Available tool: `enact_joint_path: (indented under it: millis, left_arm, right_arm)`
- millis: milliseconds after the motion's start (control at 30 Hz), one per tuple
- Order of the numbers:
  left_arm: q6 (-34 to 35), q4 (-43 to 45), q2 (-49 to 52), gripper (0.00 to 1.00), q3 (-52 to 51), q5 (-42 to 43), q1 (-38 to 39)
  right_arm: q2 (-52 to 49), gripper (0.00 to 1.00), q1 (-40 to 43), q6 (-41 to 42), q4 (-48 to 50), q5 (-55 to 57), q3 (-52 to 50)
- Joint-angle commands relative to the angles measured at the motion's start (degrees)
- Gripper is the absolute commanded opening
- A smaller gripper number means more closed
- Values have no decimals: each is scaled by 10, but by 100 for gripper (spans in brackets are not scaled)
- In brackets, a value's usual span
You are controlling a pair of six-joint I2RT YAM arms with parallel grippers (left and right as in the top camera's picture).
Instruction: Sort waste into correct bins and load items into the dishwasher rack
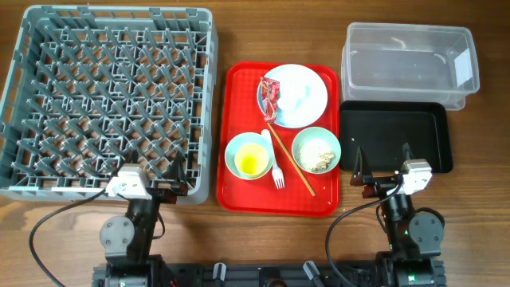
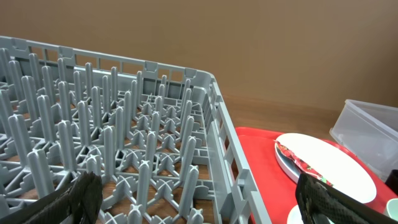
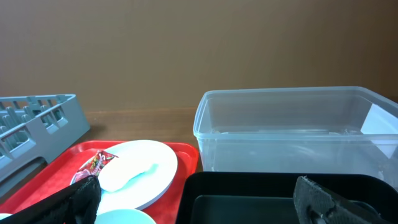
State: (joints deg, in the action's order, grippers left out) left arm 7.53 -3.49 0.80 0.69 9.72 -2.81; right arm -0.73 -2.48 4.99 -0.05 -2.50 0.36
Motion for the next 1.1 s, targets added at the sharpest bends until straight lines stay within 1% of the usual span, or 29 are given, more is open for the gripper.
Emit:
enact_joint_path:
  millis: [0,900,1033,1067]
  left_arm:
    - [-11,-2,-4,100,-4,-3,-5]
    - [-11,-1,-4,100,-4,-3,-5]
    - [-10,-1,-4,100,-4,-3,-5]
    - [-1,-1,-4,100,-4,-3,-5]
  right_arm:
    - [-3,100,-2,-5,2,-3,-1]
    - [-3,100,-2,-5,2,-1,-1]
    - [-3,100,-2,-1,2,-14,-1]
    - [-3,100,-2,9,2,-20,-1]
